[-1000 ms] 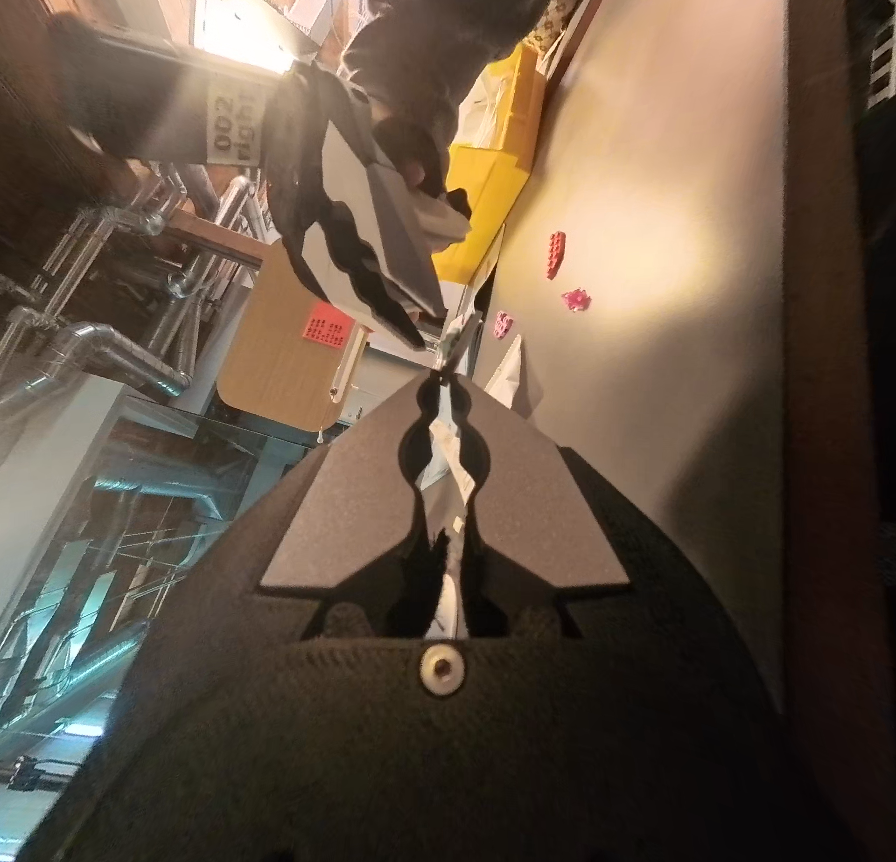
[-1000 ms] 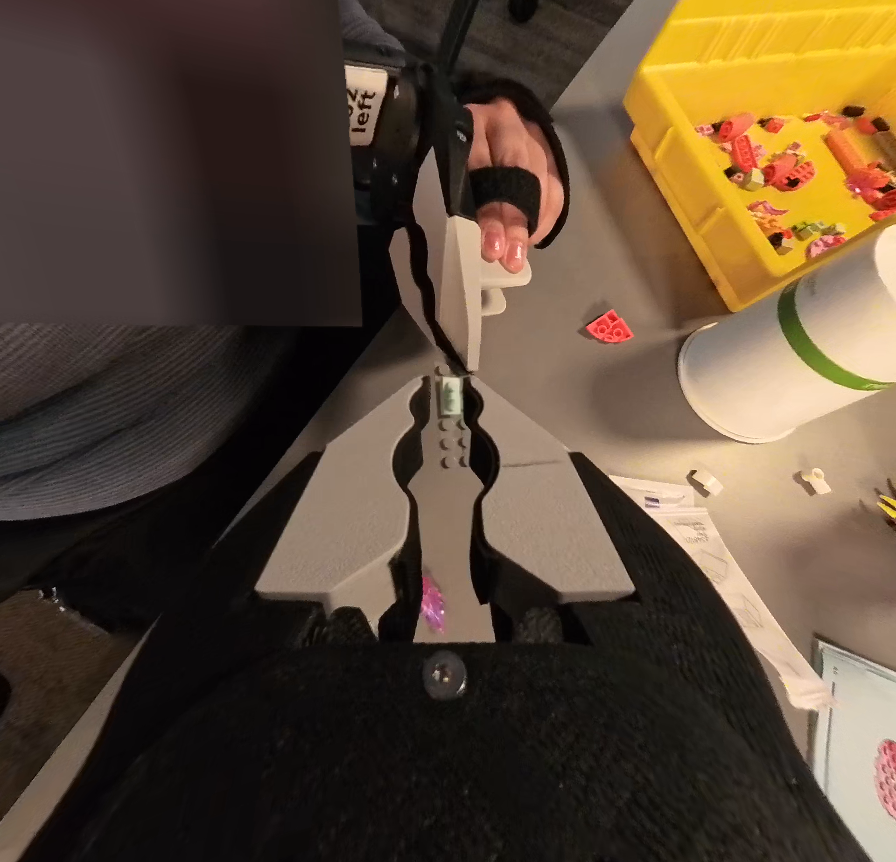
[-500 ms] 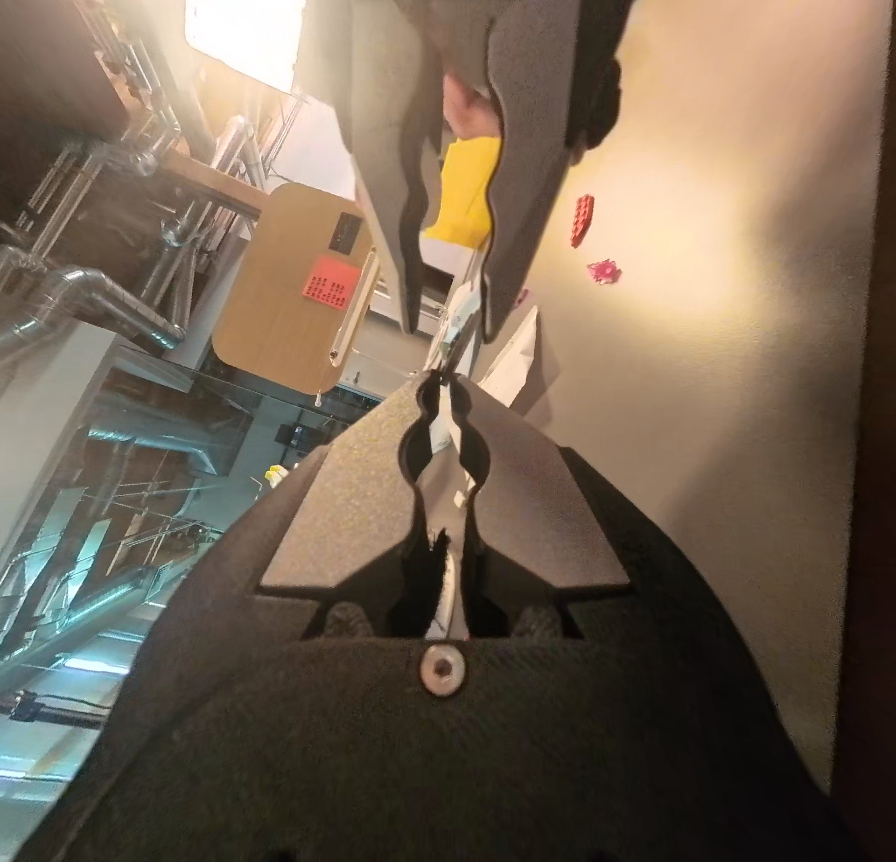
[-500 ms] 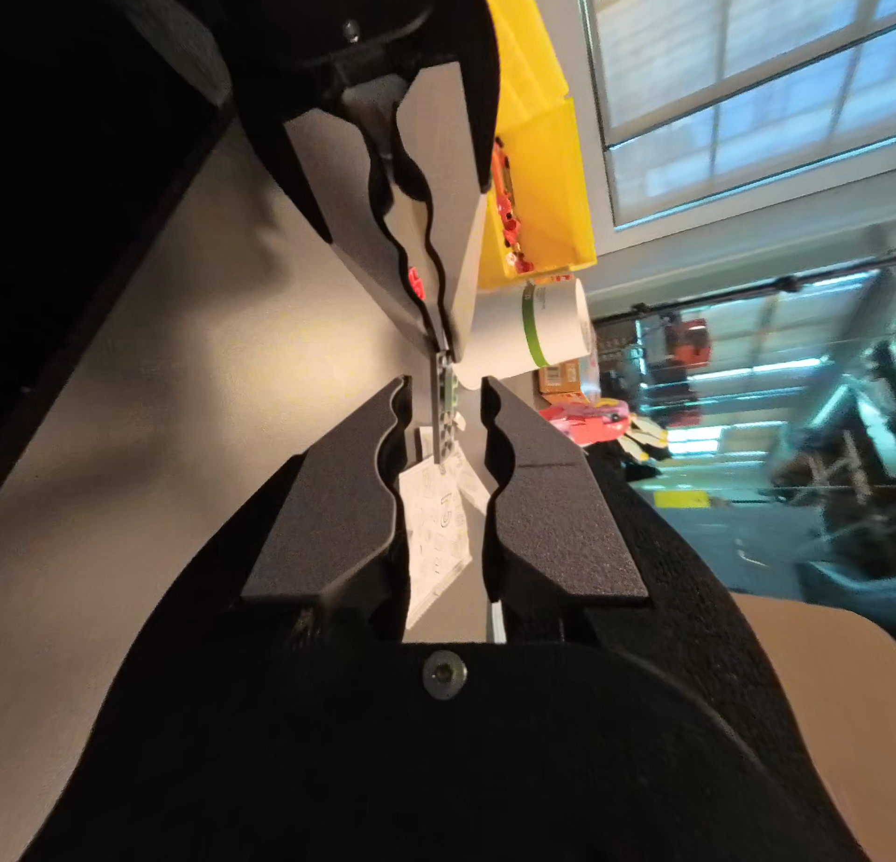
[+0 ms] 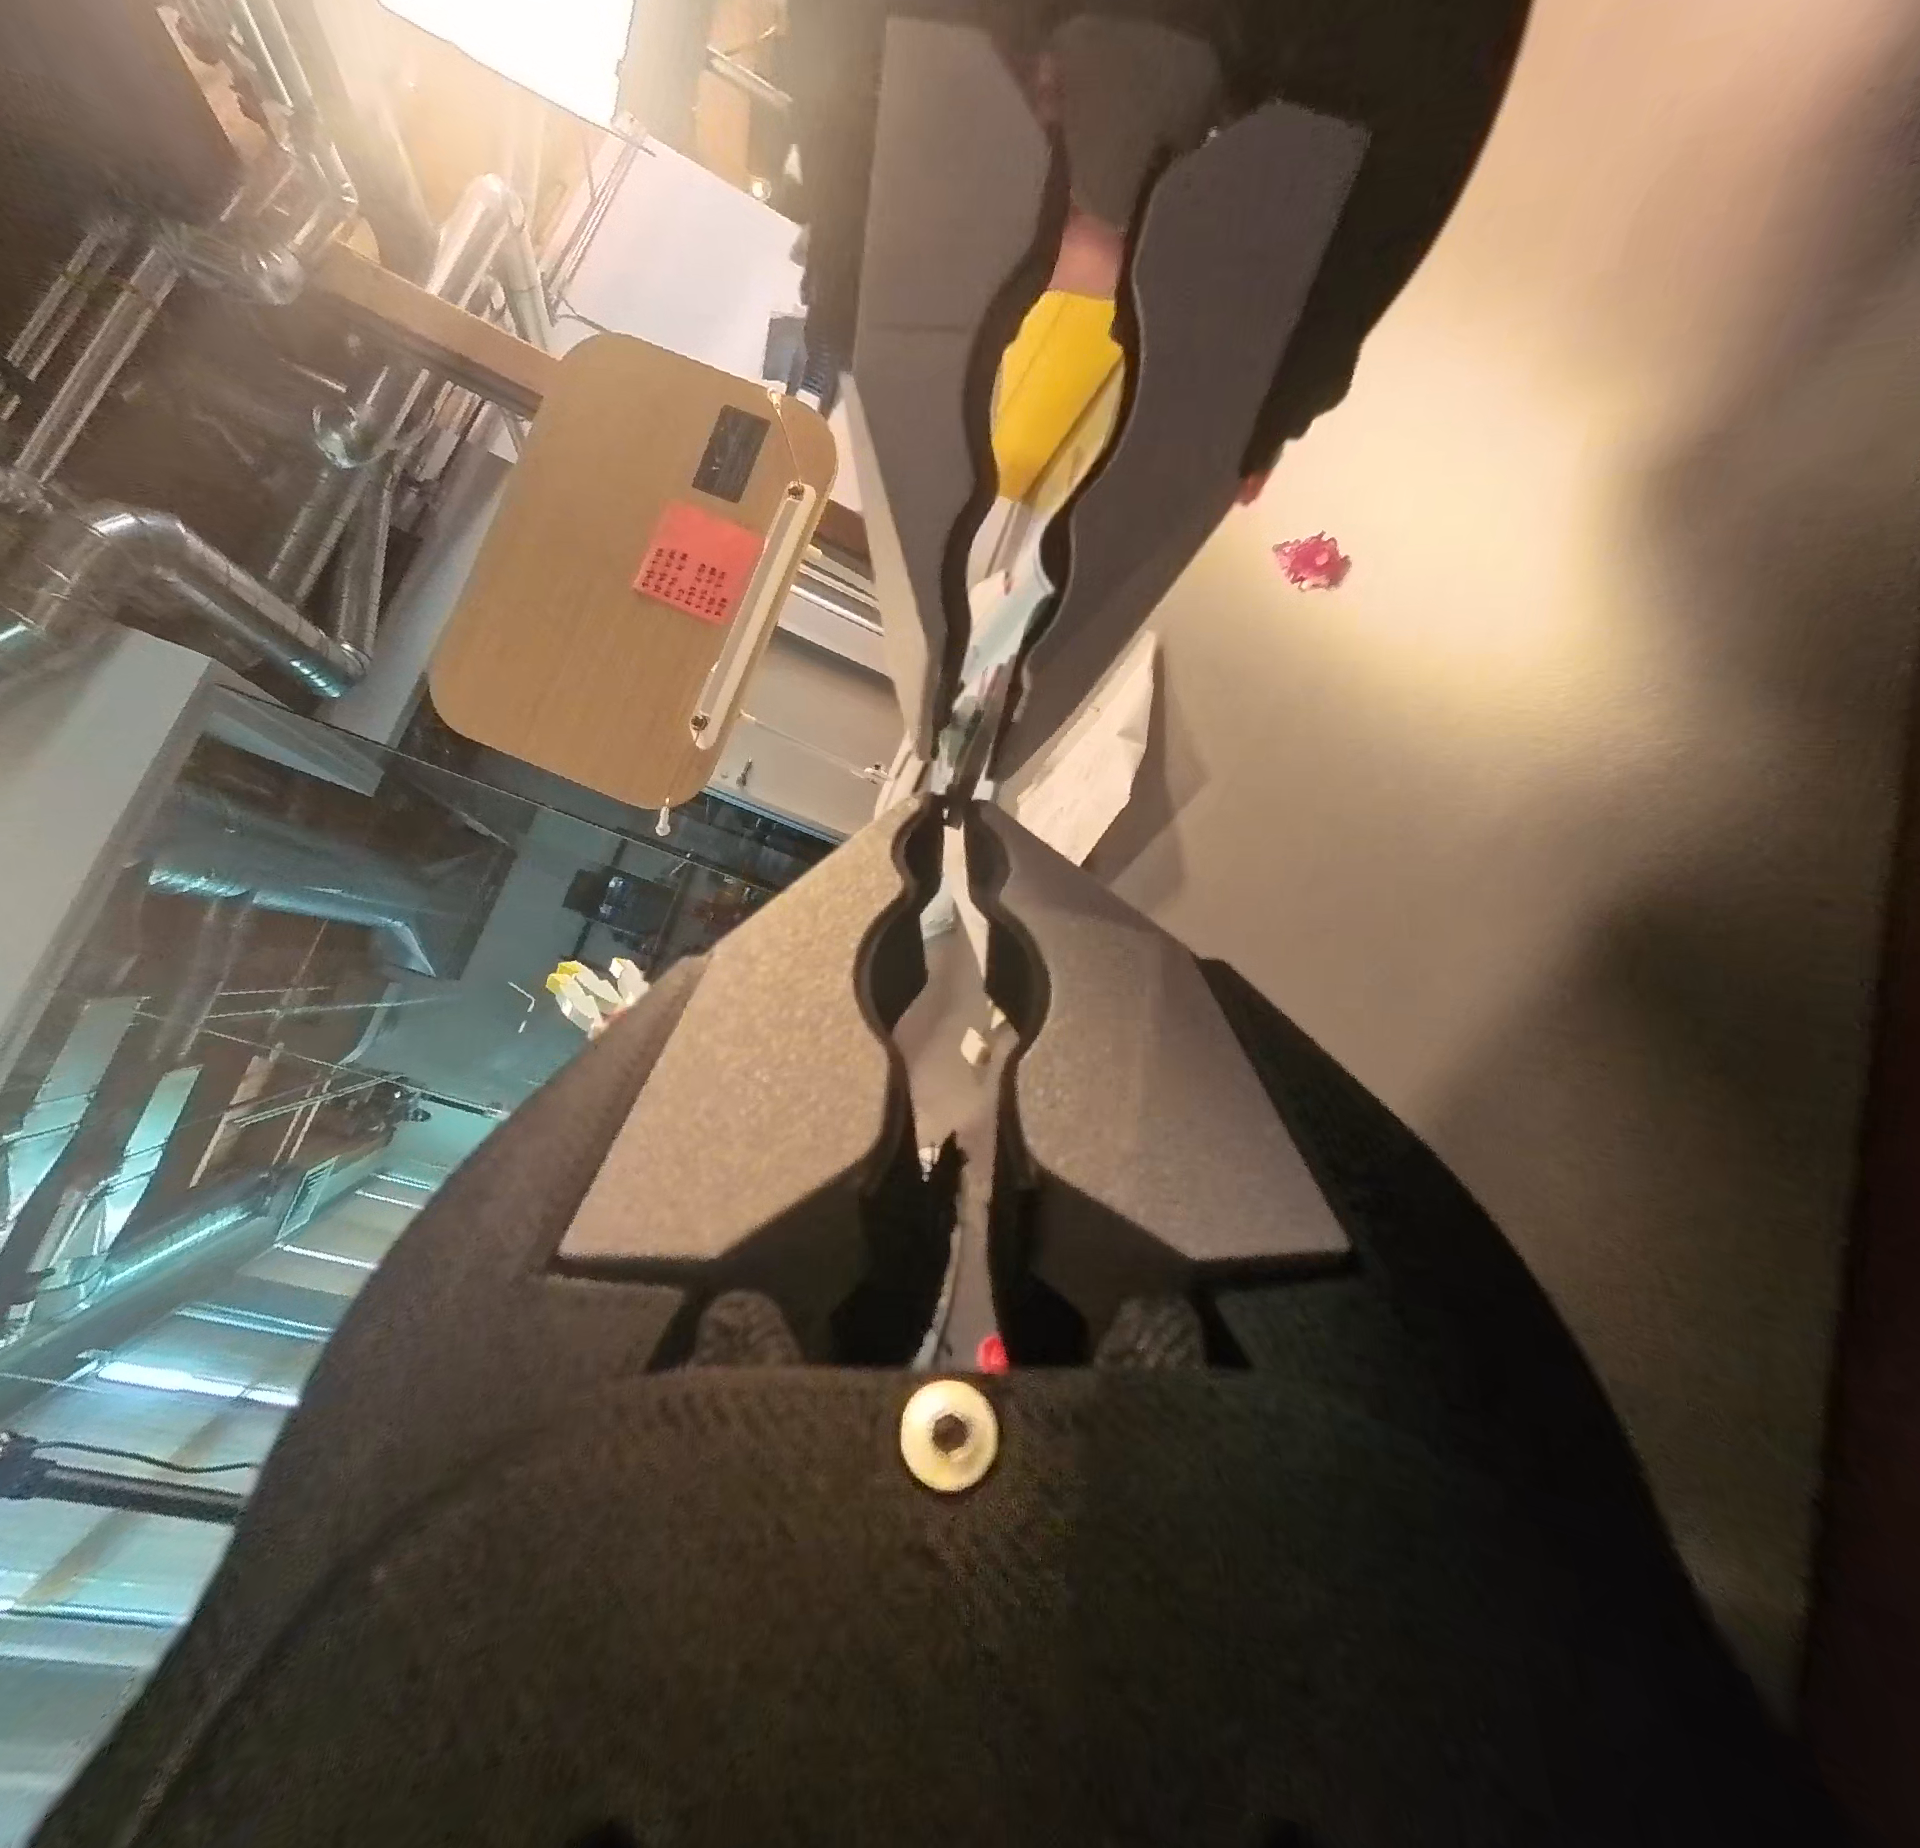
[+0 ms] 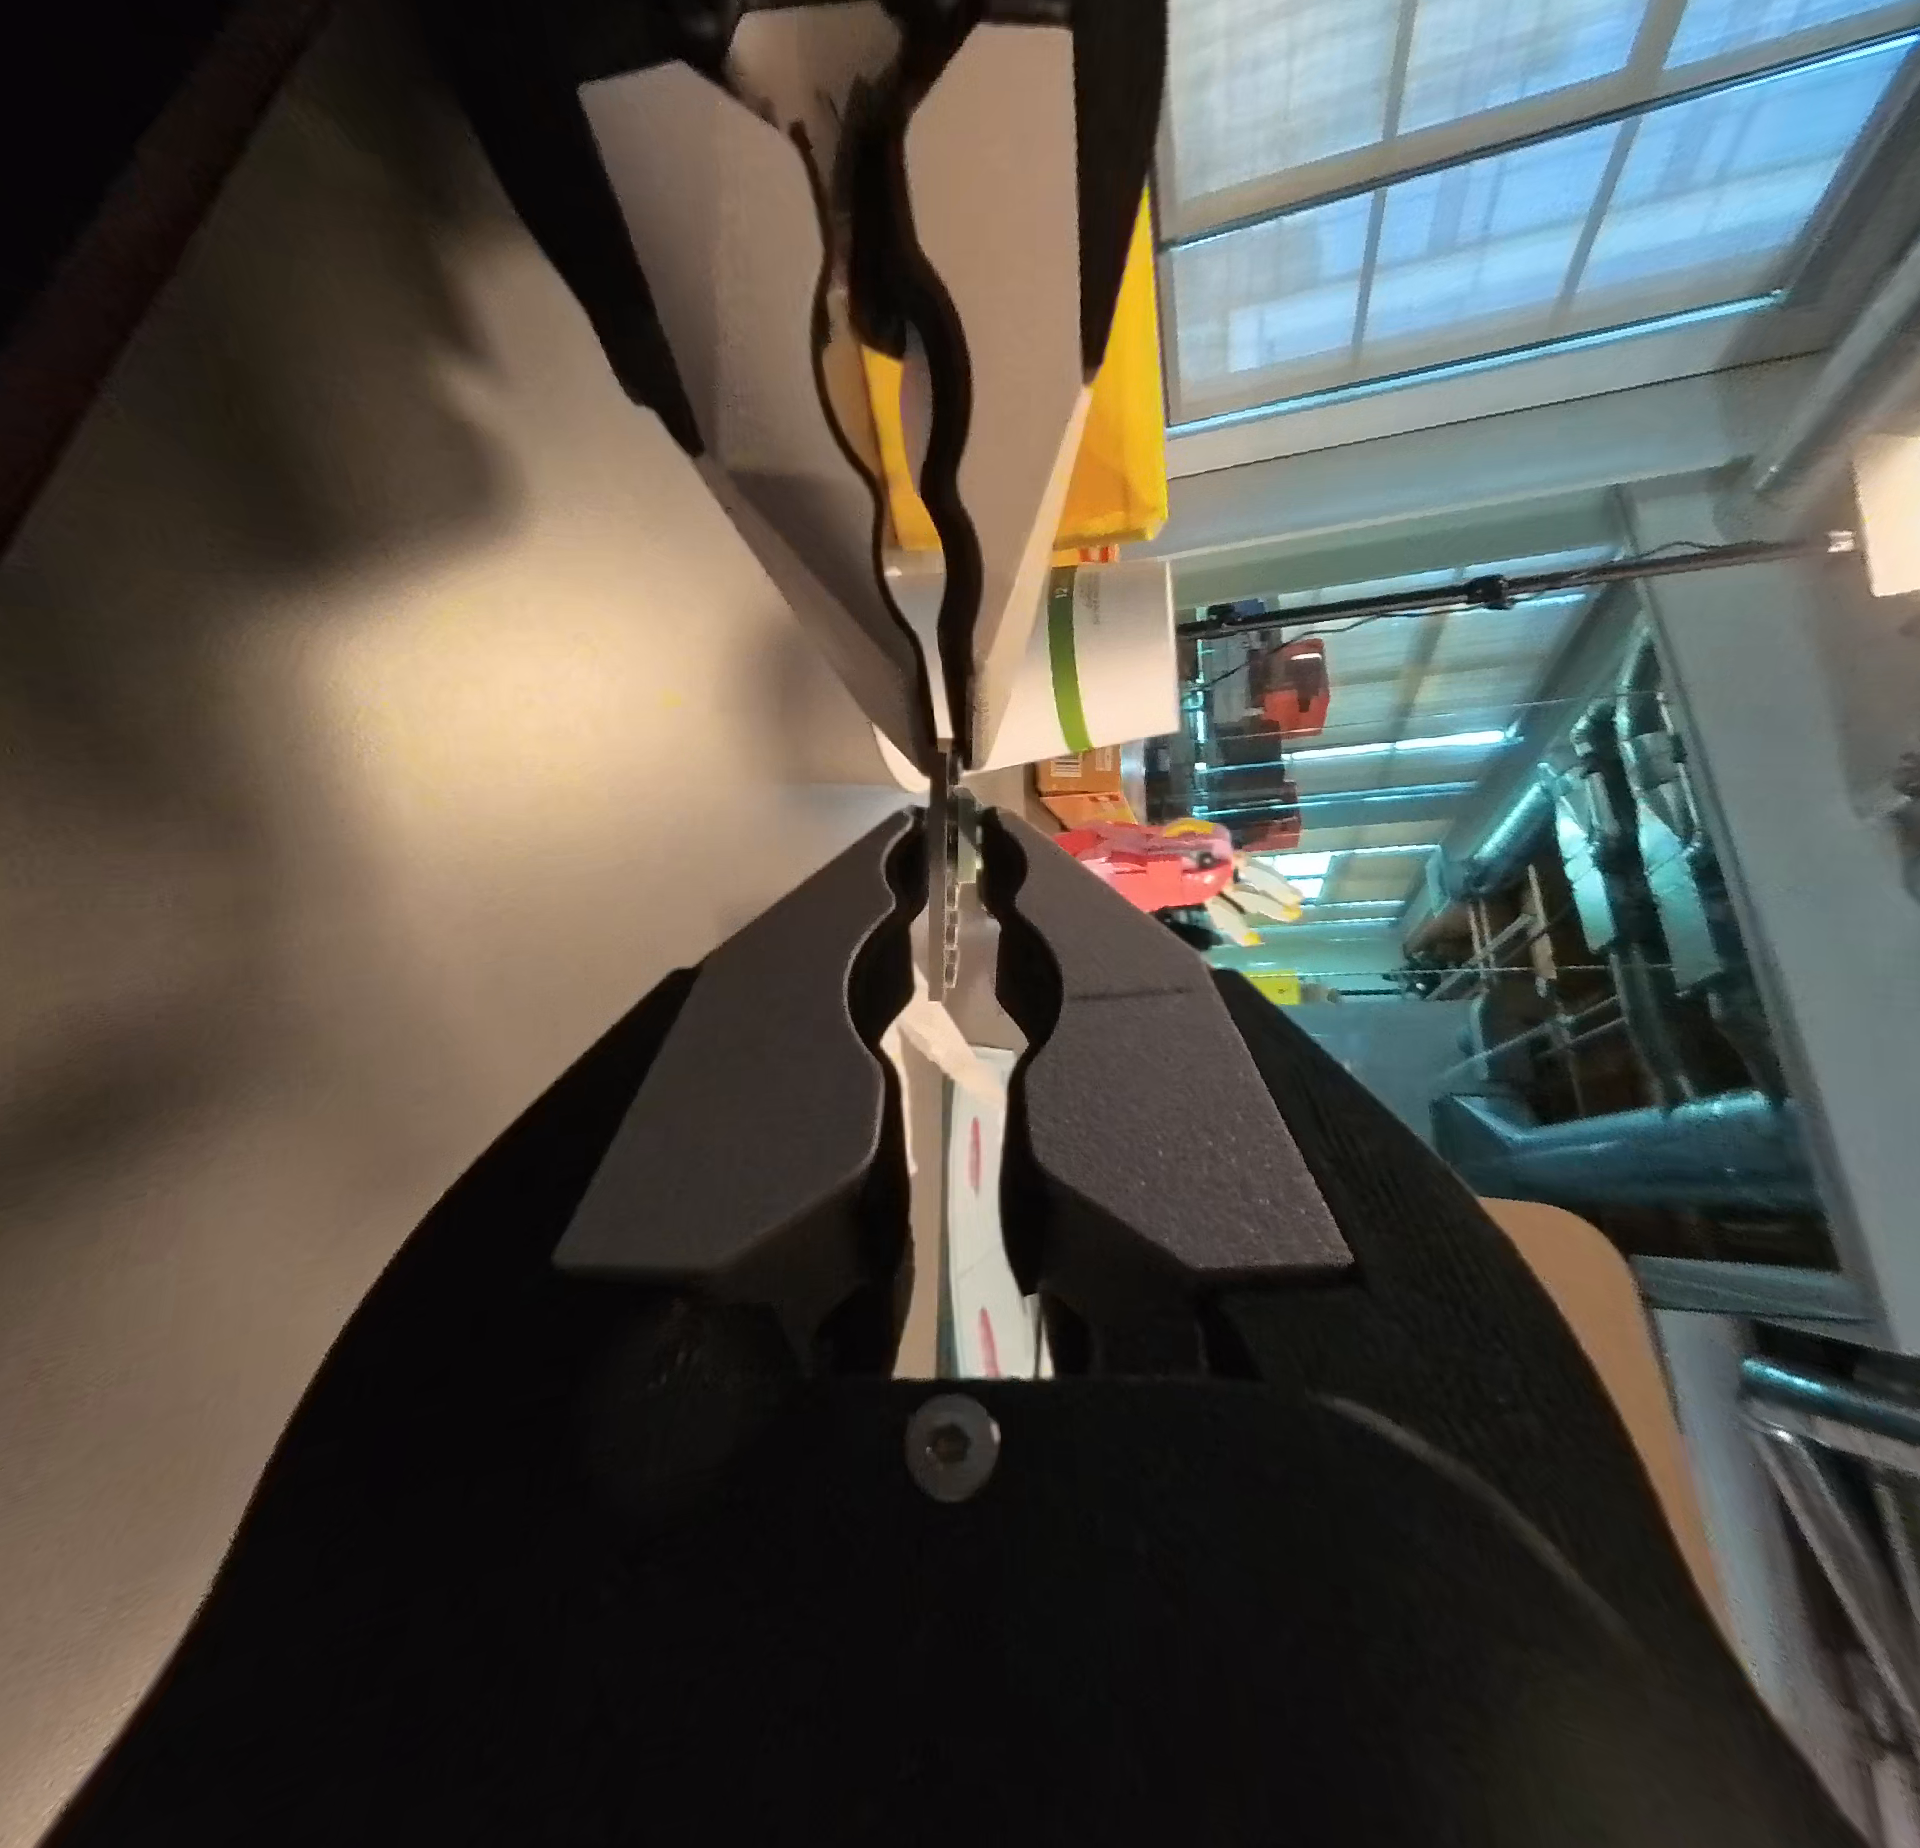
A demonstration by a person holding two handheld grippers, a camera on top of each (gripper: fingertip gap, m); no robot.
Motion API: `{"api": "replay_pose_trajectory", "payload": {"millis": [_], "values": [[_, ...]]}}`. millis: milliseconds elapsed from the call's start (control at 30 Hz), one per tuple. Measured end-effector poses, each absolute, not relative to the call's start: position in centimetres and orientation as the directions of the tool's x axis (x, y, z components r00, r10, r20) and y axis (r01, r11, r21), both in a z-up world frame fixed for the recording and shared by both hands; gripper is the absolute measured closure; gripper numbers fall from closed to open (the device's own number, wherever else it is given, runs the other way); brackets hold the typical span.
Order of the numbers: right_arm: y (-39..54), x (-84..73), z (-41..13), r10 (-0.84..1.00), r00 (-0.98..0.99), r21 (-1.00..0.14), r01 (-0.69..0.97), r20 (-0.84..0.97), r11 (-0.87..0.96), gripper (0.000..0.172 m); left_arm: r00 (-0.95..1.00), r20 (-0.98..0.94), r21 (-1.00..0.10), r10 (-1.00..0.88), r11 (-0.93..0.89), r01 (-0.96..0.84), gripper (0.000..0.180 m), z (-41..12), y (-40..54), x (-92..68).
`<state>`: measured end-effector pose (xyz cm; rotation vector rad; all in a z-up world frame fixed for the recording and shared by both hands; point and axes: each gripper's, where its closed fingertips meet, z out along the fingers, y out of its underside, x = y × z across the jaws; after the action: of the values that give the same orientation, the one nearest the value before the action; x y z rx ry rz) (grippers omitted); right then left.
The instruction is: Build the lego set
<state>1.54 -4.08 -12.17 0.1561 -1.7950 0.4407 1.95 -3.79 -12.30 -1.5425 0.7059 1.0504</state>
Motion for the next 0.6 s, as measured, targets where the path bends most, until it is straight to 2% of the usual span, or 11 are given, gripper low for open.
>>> {"api": "replay_pose_trajectory", "payload": {"millis": [133, 267, 400, 500, 600], "values": [[-4.07, 1.41, -12.01, 0.121, -0.22, -0.189, -0.324, 0.968, 0.927, 0.164, 0.436, -0.895, -0.446, 0.096, -0.239, -0.862, 0.178, -12.29, -3.83, 1.88], [-4.1, 1.21, -11.66, 0.048, -0.087, -0.072, -0.294, 0.995, 0.953, 0.166, 0.457, -0.883, -0.47, 0.109, -0.246, -0.848, 0.178, -12.12, -3.9, 1.59], [-4.09, 1.18, -11.68, 0.023, -0.037, -0.032, -0.278, 0.999, 0.96, 0.166, 0.459, -0.882, -0.471, 0.107, -0.252, -0.845, 0.179, -12.21, -3.92, 1.54], [-4.02, 1.12, -11.93, 0.037, -0.058, -0.051, -0.278, 0.998, 0.959, 0.166, 0.457, -0.884, -0.465, 0.094, -0.262, -0.846, 0.179, -12.5, -3.87, 1.5], [-4.03, 1.16, -12.03, 0.108, -0.123, -0.14, -0.285, 0.987, 0.948, 0.166, 0.458, -0.885, -0.464, 0.09, -0.258, -0.847, 0.179, -12.51, -3.87, 1.58]]}}
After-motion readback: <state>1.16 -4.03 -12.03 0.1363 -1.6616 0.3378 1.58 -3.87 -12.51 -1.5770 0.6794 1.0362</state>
